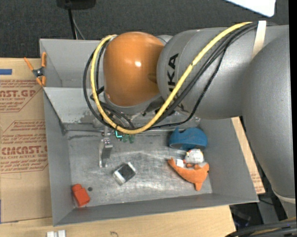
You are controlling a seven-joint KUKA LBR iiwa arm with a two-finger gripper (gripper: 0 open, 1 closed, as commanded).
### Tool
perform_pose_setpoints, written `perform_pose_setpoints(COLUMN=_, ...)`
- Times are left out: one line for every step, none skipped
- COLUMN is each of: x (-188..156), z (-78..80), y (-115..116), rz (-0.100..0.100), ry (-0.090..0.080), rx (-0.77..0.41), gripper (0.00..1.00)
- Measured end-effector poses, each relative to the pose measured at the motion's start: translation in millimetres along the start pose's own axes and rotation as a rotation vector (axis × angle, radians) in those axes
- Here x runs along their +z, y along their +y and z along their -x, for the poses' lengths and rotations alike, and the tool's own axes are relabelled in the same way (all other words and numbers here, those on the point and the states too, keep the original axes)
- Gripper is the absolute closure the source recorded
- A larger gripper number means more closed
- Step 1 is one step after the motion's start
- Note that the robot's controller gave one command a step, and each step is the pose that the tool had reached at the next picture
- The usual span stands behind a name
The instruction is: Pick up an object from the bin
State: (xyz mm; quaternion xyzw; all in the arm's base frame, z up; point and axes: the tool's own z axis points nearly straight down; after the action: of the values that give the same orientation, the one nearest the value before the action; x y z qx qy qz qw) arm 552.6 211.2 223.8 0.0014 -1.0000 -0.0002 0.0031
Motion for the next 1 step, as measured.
perform_pose_setpoints(x=-4.5, z=1.9, y=-1.1, rz=0.001, ry=-0.008, rx=0.002, gripper=0.0)
